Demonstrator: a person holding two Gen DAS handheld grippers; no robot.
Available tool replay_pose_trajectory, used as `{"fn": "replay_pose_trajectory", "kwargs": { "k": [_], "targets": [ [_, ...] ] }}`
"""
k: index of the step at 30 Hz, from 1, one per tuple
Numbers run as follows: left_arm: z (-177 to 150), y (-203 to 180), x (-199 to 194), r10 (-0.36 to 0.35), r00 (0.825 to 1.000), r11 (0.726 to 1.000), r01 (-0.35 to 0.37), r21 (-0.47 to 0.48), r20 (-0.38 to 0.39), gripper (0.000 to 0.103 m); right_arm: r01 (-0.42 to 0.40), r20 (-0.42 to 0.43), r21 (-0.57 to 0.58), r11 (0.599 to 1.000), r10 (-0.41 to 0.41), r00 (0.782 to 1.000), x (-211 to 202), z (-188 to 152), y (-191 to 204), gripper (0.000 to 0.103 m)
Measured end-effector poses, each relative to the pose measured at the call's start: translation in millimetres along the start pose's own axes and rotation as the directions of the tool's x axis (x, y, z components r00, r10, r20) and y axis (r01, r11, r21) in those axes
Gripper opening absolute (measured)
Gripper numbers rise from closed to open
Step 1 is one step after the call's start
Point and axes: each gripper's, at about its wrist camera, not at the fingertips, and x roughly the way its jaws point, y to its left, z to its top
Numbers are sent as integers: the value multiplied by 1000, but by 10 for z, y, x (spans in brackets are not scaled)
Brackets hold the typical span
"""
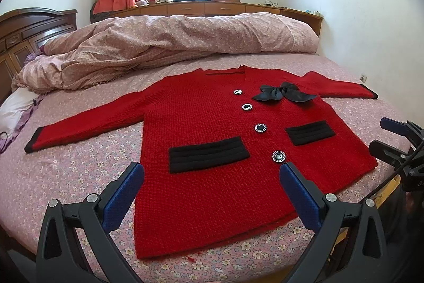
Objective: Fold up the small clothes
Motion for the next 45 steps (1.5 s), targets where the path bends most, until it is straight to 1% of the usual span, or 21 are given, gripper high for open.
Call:
{"fn": "replay_pose_trajectory", "kwargs": {
  "k": [12, 16, 45],
  "targets": [
    [-3, -1, 8, 1, 1000, 1000, -1, -3, -3, 99, 0, 9, 2, 1000, 0, 1000, -28, 16, -12, 103],
    [-5, 1, 7, 0, 1000, 1000, -1, -4, -3, 99, 0, 1, 5, 1000, 0, 1000, 31, -18, -11, 103],
    [-12, 22, 4, -2, 1000, 1000, 2, -5, -4, 99, -3, -1, -4, 1000, 3, 1000, 23, -3, -1, 103]
  ]
}}
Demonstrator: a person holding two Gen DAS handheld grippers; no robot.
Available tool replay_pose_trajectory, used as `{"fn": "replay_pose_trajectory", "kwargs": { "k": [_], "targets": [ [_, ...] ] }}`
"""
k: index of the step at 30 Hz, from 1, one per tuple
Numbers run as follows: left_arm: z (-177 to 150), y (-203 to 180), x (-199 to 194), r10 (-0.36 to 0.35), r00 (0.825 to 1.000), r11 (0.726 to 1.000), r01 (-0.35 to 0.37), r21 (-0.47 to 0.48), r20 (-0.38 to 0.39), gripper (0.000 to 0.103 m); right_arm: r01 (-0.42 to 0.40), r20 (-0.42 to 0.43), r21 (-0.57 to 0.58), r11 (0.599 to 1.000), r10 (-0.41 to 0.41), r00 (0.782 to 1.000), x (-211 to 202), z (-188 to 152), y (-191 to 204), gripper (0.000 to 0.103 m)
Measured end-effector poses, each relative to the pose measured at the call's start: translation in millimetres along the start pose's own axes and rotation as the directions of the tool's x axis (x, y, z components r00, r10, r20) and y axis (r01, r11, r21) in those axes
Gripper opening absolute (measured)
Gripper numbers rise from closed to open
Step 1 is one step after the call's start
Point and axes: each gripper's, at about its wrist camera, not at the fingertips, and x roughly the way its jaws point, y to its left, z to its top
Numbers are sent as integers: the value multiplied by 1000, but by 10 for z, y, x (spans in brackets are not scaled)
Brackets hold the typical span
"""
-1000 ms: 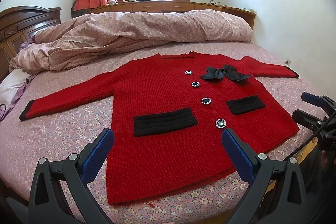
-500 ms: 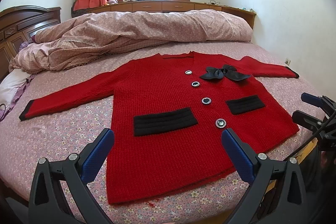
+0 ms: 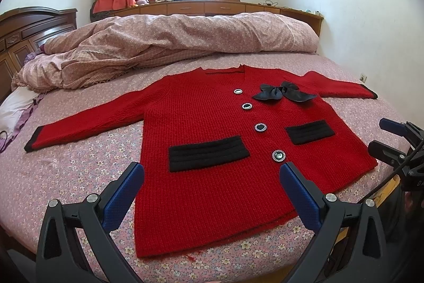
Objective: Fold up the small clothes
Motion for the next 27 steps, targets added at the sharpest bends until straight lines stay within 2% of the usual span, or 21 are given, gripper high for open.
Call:
{"fn": "replay_pose_trajectory", "kwargs": {
  "k": [19, 23, 25, 27],
  "targets": [
    [-1, 14, 10, 0, 1000, 1000, 0, -2, -7, 99, 1, -7, -2, 1000, -1, 1000, 24, -7, 17, 103],
    [19, 80, 22, -4, 1000, 999, 4, -37, -5, 99, -15, -8, 9, 1000, 15, 1000, 56, 20, 7, 103],
    [85, 222, 78, 29, 999, 996, -30, -87, -17, 99, -32, 25, 38, 999, 31, 999, 71, 80, -29, 103],
    [175, 405, 135, 64, 998, 989, -67, -136, -24, 99, -57, 105, 84, 995, 48, 993, 56, 186, -88, 103]
  ]
}}
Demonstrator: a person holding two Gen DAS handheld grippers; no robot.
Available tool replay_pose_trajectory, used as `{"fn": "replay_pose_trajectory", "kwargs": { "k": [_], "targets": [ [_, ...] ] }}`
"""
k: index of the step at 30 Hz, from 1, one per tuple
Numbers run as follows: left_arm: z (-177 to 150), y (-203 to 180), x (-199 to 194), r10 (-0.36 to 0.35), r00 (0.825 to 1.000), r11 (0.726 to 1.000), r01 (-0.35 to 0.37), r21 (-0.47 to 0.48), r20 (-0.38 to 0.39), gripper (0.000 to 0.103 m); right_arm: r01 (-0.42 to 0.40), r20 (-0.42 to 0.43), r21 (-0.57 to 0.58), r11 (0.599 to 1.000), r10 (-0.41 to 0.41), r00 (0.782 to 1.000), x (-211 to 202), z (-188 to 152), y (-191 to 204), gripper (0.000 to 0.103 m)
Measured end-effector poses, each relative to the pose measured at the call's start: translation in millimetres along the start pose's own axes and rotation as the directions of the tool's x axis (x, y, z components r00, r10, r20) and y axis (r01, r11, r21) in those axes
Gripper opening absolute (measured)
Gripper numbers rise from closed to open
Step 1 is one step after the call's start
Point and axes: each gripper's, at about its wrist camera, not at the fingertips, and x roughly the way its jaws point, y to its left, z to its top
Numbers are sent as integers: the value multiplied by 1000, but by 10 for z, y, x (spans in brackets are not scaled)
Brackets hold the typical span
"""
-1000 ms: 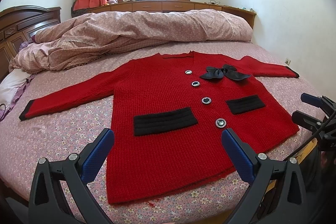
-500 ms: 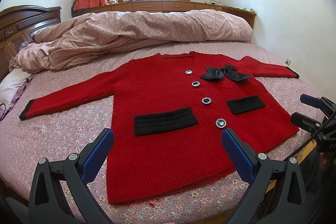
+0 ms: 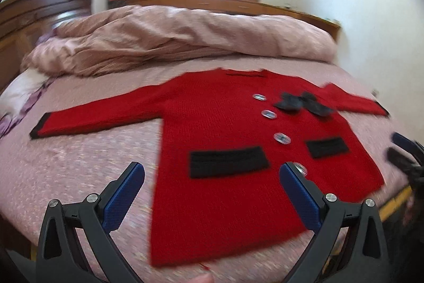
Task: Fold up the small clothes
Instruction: 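Grasp the black cuff of one sleeve with the left tool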
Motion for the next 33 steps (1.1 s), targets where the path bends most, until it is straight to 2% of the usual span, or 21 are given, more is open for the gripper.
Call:
{"fn": "replay_pose_trajectory", "kwargs": {
  "k": [2, 4, 6, 9, 12, 14, 16, 18, 21, 23, 26, 29, 30, 31, 33],
  "targets": [
    [104, 236, 36, 13, 1000, 995, -11, -99, 16, 99, -56, 89, 36, 998, 53, 995, 5, 153, -67, 103],
    [207, 493, 85, 17, 1000, 983, -14, -183, 14, 99, -87, 139, 58, 995, 79, 987, 47, 285, -132, 103],
    [315, 740, 131, 51, 998, 970, -43, -241, 25, 99, -105, 113, 67, 992, 97, 989, 201, 459, -179, 103],
    [440, 1147, 209, 113, 993, 940, -94, -326, 38, 99, -89, 48, 73, 993, 86, 995, 499, 657, -269, 103],
    [526, 1633, 366, 178, 984, 896, -165, -412, -6, 99, -84, 43, 113, 990, 80, 996, 750, 791, -399, 103],
    [538, 1972, 469, 238, 970, 847, -230, -479, -45, 99, -88, 57, 140, 986, 81, 995, 888, 858, -492, 103],
    [492, 2340, 596, 248, 962, 778, -267, -569, -112, 99, -89, 66, 156, 984, 80, 995, 1013, 900, -593, 103],
    [410, 2627, 707, 190, 967, 716, -254, -650, -168, 99, -65, 68, 167, 984, 54, 996, 1095, 918, -700, 103],
    [252, 3027, 912, 45, 981, 620, -174, -765, -186, 99, -44, 72, 214, 976, 29, 997, 1162, 959, -864, 103],
    [158, 3253, 1005, 14, 982, 548, -164, -820, -187, 99, -57, 76, 248, 967, 40, 996, 1222, 985, -955, 103],
    [108, 3450, 1031, 53, 982, 503, -182, -845, -181, 99, -66, 66, 265, 962, 50, 997, 1303, 993, -1025, 103],
    [56, 3679, 1071, 67, 987, 433, -160, -887, -145, 99, -79, 53, 267, 960, 68, 996, 1363, 984, -1023, 103],
    [29, 3745, 1091, 65, 988, 418, -156, -895, -142, 99, -87, 48, 263, 961, 77, 996, 1374, 979, -1005, 103],
    [39, 3802, 1114, 58, 988, 408, -152, -900, -141, 99, -91, 45, 254, 963, 82, 996, 1382, 975, -984, 103],
    [98, 3857, 1146, 56, 989, 414, -146, -898, -135, 99, -93, 52, 232, 968, 83, 995, 1372, 964, -939, 103]
  ]
}}
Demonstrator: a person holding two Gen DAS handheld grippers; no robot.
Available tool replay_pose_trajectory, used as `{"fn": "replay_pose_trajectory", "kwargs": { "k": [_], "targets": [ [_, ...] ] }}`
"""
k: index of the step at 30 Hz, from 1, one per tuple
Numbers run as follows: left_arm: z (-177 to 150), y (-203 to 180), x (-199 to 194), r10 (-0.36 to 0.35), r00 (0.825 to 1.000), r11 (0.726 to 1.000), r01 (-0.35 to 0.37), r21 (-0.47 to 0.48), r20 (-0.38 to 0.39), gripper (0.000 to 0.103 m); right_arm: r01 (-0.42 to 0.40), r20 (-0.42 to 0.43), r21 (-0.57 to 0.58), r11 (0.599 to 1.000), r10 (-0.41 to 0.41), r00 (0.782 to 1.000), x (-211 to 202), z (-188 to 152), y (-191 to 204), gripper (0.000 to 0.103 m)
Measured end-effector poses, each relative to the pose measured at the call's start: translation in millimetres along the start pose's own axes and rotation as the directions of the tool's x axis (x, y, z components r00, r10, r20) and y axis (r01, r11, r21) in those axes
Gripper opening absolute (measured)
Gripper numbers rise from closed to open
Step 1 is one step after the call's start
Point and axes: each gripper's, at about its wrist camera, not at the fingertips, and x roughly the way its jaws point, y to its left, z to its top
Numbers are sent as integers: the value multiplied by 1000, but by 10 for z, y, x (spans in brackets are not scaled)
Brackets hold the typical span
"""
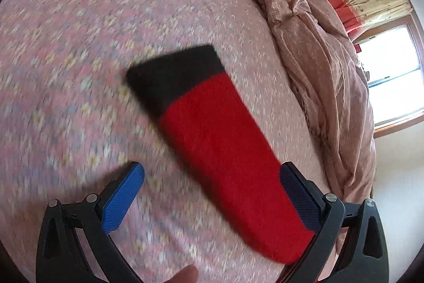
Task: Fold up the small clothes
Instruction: 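Grasp the black cuff of one sleeve with the left tool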
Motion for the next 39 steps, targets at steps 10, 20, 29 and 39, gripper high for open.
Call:
{"fn": "replay_pose_trajectory", "kwargs": {
  "k": [10, 20, 29, 39],
  "targets": [
    [449, 116, 96, -67, 994, 998, 68, -11, 83, 93, -77, -16, -125, 989, 76, 997, 63, -100, 238, 103],
    [511, 399, 11, 5, 994, 993, 8, -120, 105, 9, -69, -65, -65, 996, 64, 996, 219, -130, 150, 103],
    [315, -184, -233, -80, 988, 996, 83, -17, 134, 4, -9, -41, -42, 999, 7, 999, 175, -33, 7, 103],
    [-873, -2654, -360, -463, 886, 819, 429, 381, -3, 4, 90, 50, 18, 996, -91, 995, -130, 314, -479, 103]
  ]
}}
